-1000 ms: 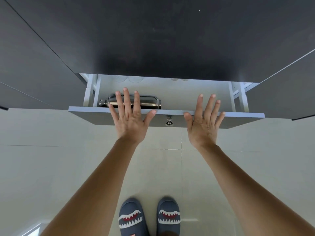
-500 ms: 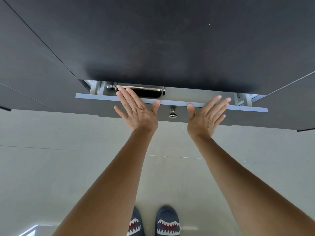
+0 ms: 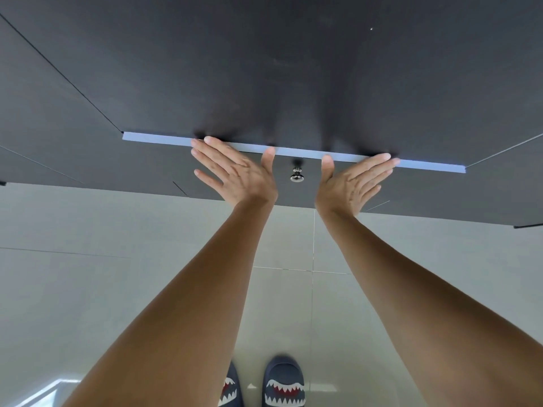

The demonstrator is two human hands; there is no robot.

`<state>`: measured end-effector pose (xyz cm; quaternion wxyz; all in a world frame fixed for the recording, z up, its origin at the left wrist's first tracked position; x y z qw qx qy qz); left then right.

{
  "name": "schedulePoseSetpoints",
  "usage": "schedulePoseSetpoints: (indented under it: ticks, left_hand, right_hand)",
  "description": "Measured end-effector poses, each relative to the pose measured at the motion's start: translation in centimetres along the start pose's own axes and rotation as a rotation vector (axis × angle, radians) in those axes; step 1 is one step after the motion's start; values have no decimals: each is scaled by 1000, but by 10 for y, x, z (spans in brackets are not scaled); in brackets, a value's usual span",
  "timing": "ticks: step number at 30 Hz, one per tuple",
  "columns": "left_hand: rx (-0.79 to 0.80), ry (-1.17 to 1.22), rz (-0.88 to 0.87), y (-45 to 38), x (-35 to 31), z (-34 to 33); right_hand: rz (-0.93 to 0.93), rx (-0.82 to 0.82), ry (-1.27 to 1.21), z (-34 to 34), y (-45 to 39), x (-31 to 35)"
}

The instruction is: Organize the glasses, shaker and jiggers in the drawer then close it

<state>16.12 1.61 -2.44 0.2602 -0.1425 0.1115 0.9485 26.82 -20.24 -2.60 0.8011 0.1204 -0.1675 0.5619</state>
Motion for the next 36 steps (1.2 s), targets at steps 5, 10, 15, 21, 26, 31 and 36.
schedulePoseSetpoints:
  ticks: [5, 10, 15, 21, 26, 31, 36]
  left_hand:
    - [-27, 20, 2, -5, -1, -2]
    - [-50, 90, -28, -8, -4, -2]
    - [16, 165, -65, -9, -5, -5]
    - [128, 132, -169, -5, 3, 1]
    - [191, 80, -290, 13, 6, 31]
    - [265, -79, -399, 45, 18, 73]
    - [296, -193, -511, 95, 32, 136]
  right_hand:
    - [-16, 24, -79, -3, -3, 4]
    - [2, 103, -131, -8, -8, 7]
    - [19, 177, -139, -11, -10, 6]
    - [22, 304, -139, -5, -7, 4]
    - [101, 339, -28, 23, -1, -1]
    - [241, 334, 90, 77, 29, 9]
    - [366, 368, 135, 147, 73, 25]
Point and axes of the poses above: each hand's wrist, its own y-axis away from the middle knuckle, its own z-axis out of the back of the hand, x = y × z, the point moved 10 cm from there along -y, towards the middle knuckle, and after that the axes turned 7 degrees about -z, right-handed, at the moved point
